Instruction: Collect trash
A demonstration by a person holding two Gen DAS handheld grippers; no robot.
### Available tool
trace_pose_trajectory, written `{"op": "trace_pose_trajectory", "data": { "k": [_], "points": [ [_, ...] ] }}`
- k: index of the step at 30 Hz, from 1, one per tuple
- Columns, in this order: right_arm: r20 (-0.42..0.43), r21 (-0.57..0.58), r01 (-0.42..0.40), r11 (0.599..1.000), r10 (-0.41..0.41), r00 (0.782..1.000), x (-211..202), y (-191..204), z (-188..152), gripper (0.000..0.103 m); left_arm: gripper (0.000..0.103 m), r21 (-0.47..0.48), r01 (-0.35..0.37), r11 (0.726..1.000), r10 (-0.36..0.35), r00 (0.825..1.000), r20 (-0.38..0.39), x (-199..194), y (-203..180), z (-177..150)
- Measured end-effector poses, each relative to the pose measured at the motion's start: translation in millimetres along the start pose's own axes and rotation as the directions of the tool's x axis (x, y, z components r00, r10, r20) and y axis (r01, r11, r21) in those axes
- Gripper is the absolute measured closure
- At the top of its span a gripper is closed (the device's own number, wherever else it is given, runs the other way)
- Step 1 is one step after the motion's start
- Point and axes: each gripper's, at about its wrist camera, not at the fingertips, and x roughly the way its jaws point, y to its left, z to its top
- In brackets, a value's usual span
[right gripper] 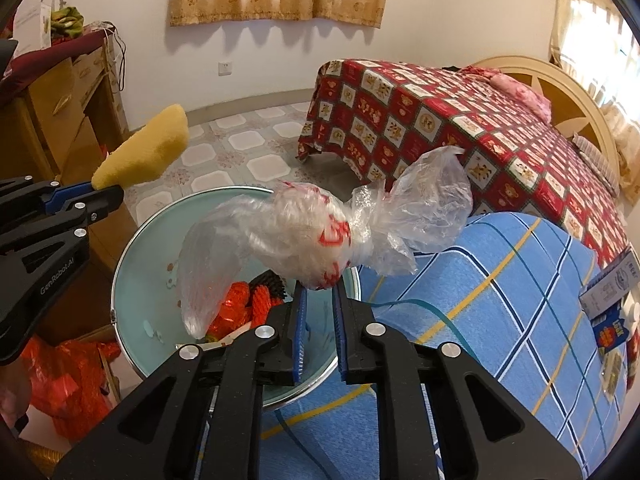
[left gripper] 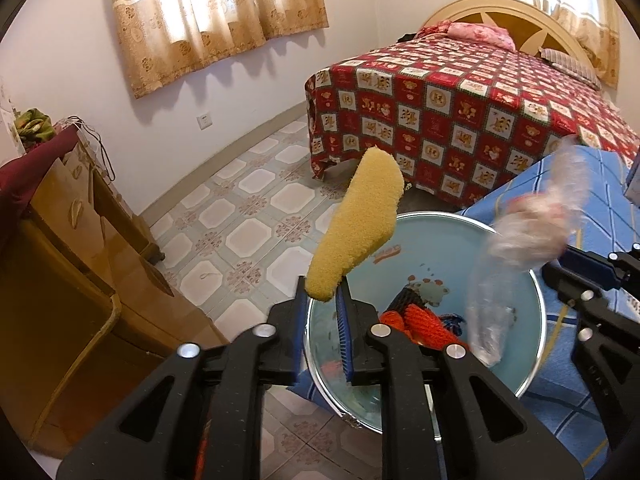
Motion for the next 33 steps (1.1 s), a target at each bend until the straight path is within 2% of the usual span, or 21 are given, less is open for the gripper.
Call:
{"op": "trace_pose_trajectory", "data": {
  "k": [1,2,3,4,5,8,11,12,13,18,24,33],
  "points": [
    [0.004,0.004,-0.005,1.000,0.005,1.000,-0.8,-0.8,-0.6,0.073,0.071,-0.002,0.003,1.000,-0.003,1.000,0.004,-1.2,0.3,-0.1],
    [0.009,0.008,-0.007,1.000,0.007,1.000,-1.7,-1.8,-0.9,0.069,0.057,-0.003,0.006,1.000,-0.006,1.000,0.008,-2.8,0.8,-0.1],
    [0.016,0.017,-0.009,1.000,0.009,1.000,-3.3,-3.5,-2.0,0.061,0.050,-0.004,0.010,1.000,-0.010,1.000,0.015,-4.5,0.7,0.2],
    [0.017,0.021,-0.007,1.000,0.007,1.000,-4.5,-4.3,-2.5,0.056,0.049,-0.003,0.015,1.000,-0.015,1.000,0.021,-6.6,0.8,0.1],
    [0.018,0.025,-0.006,1.000,0.006,1.000,-5.3,-4.4,-2.6,0.056,0.046,-0.002,0.020,1.000,-0.020,1.000,0.024,-8.7,0.3,-0.2],
    [0.030,0.062,-0.005,0.998,0.003,1.000,-15.3,-11.8,-6.5,0.053,0.025,0.000,0.028,1.000,-0.028,0.999,0.039,-16.0,0.5,-1.9],
    [0.059,0.116,0.000,0.993,-0.007,0.998,-35.1,-22.3,-16.1,0.048,0.020,0.000,0.041,0.999,-0.041,0.997,0.065,-30.6,1.8,-4.5],
    [0.068,0.129,0.002,0.992,-0.010,0.998,-40.4,-25.4,-19.0,0.047,0.013,-0.002,0.045,0.999,-0.044,0.996,0.076,-36.8,2.2,-5.2],
    [0.082,0.150,0.005,0.989,-0.017,0.997,-50.0,-29.3,-22.6,0.047,0.011,-0.006,0.046,0.999,-0.045,0.995,0.090,-43.6,2.4,-5.6],
    [0.167,0.208,0.043,0.977,-0.078,0.983,-96.2,-39.7,-35.3,0.043,0.010,-0.016,0.068,0.998,-0.065,0.985,0.162,-79.7,4.1,-3.0],
    [0.246,0.230,0.079,0.970,-0.137,0.960,-134.2,-50.1,-44.7,0.043,0.006,-0.023,0.067,0.997,-0.059,0.963,0.261,-122.3,5.2,1.6],
    [0.290,0.252,0.099,0.962,-0.173,0.941,-166.8,-64.6,-45.6,0.042,0.006,-0.018,0.082,0.997,-0.072,0.949,0.307,-148.7,4.2,2.3]
  ]
}}
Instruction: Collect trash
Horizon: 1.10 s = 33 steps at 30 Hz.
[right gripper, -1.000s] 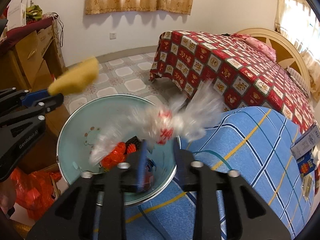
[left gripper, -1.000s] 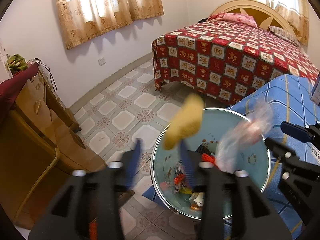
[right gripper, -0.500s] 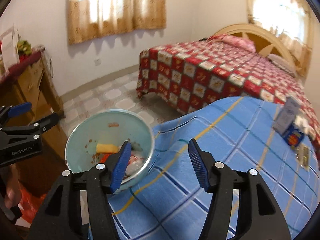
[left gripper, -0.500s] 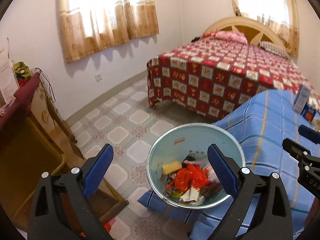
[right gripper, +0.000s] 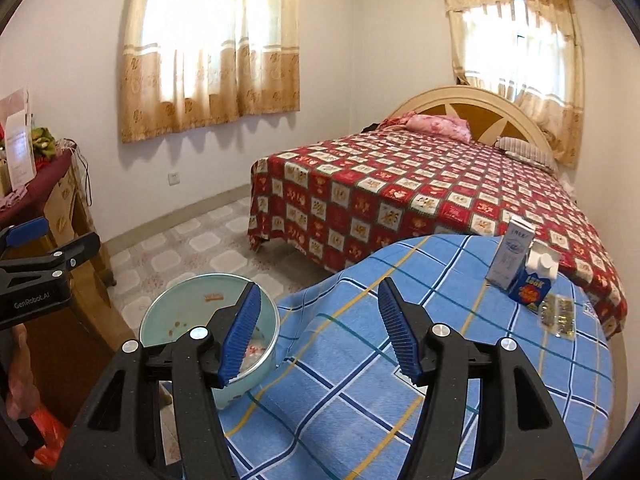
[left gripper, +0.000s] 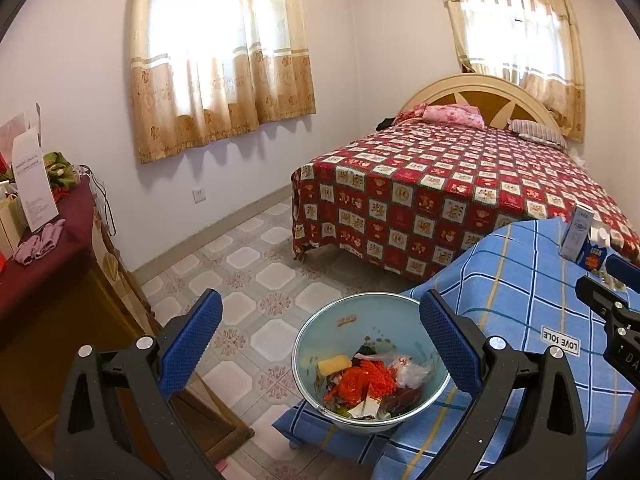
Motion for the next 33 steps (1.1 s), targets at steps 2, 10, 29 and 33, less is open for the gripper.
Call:
{"op": "trace_pose_trajectory", "data": {
  "k": [2,10,29,33],
  "points": [
    [0.003,0.002,0.000,1.000,0.000,1.000,-4.9,-1.6,1.4,0.042,0.006,-0.002,-0.001,1.000,0.001,1.000,0.002,-1.0,0.3,0.8],
    [0.003,0.002,0.000,1.000,0.000,1.000,-10.6,-3.6,2.9,0.041,0.006,-0.002,-0.005,1.000,0.005,1.000,0.001,-2.5,0.6,0.2],
    [0.005,0.004,0.001,1.000,-0.001,1.000,-13.2,-5.5,3.3,0.040,0.006,0.000,-0.009,1.000,0.009,1.000,0.000,-2.5,1.9,-0.7],
    [0.003,0.004,0.000,1.000,0.000,1.000,-13.1,-5.4,2.6,0.040,0.006,0.003,-0.014,1.000,0.014,1.000,-0.003,-0.7,3.5,-2.8]
  ]
}}
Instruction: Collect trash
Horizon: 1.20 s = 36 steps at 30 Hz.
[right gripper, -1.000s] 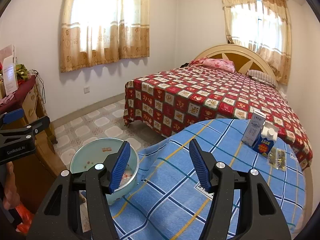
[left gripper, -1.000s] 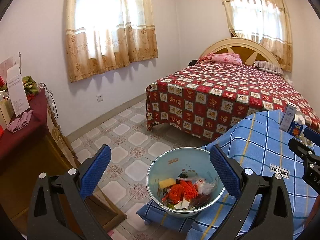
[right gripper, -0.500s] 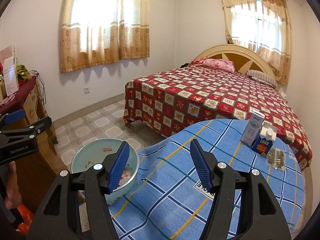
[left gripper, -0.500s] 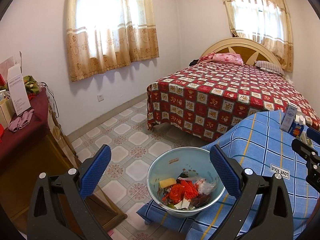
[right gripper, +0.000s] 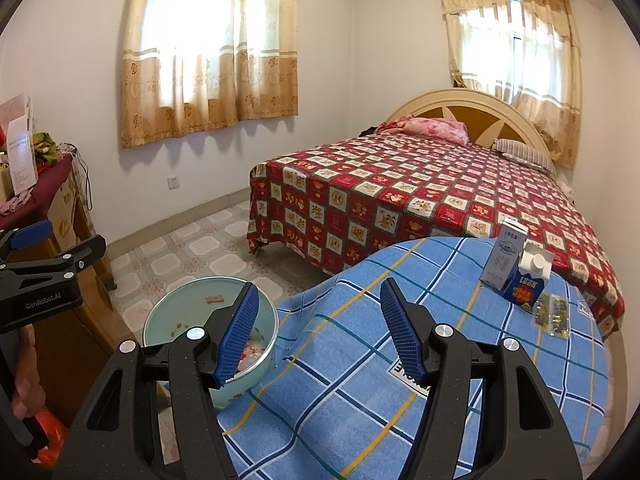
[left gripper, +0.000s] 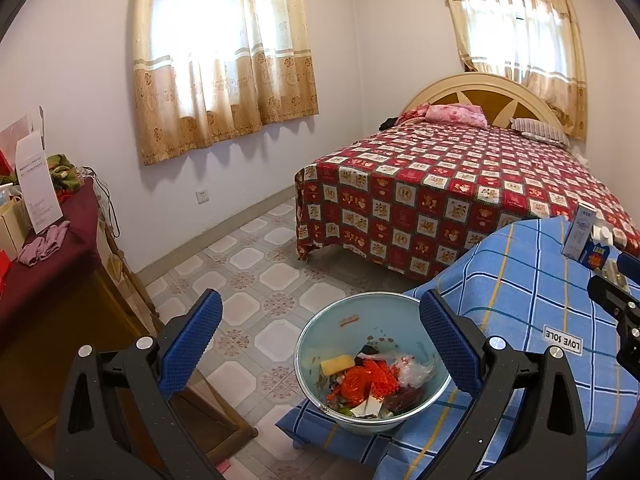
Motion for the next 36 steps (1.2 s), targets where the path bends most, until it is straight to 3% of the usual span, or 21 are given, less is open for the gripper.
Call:
{"op": "trace_pose_trajectory", "data": {
  "k": [36],
  "points": [
    [-0.007,0.008,0.007,1.000,-0.007,1.000,-1.1,6.5,-4.1,0.040,0.006,0.043,-0.007,0.999,0.009,0.999,-0.047,11.2,-9.5,-5.4]
  ]
}}
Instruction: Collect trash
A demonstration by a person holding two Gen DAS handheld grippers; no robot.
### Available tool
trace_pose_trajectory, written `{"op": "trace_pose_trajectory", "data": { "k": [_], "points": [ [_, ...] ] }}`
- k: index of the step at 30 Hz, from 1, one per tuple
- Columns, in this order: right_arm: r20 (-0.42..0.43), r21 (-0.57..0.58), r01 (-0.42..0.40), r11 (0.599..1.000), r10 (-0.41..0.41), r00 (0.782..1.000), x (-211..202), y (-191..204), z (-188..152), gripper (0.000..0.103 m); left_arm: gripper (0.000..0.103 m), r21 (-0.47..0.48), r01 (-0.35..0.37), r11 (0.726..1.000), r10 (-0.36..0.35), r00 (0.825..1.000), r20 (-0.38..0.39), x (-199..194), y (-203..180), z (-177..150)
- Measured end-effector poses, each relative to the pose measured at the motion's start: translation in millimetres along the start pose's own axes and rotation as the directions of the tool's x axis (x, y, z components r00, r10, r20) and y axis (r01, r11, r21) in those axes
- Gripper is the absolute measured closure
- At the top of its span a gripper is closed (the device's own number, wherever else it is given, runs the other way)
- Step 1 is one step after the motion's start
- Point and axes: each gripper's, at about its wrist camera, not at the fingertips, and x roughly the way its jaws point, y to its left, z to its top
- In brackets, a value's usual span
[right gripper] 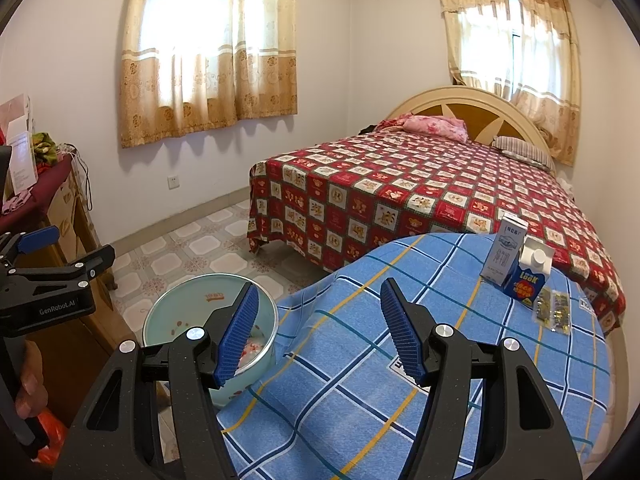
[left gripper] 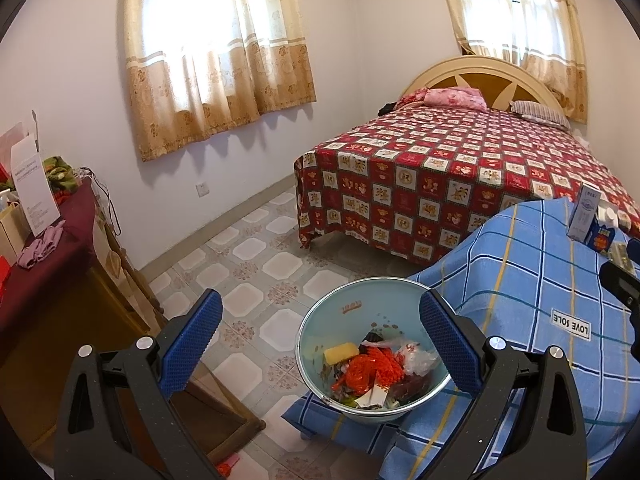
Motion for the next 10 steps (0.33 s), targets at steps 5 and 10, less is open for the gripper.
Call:
{"op": "trace_pose_trajectory", "data": {
  "k": [5,10],
  "points": [
    [-0.034,0.031,0.058,0.998,-0.057,0.998,7.1,-25.7,-5.1,0.032,0.006,0.007,0.016,1.000,-0.016,1.000,-0.011,0.4,-2.9,-1.3],
    [-0.165,0.160,0.194,0.968,-0.168,0.972,31.0,-98.8,-25.7,0.031,0.006,0.019,0.031,0.999,-0.031,0.999,-0.014,0.3,-8.8,-3.7]
  ]
}}
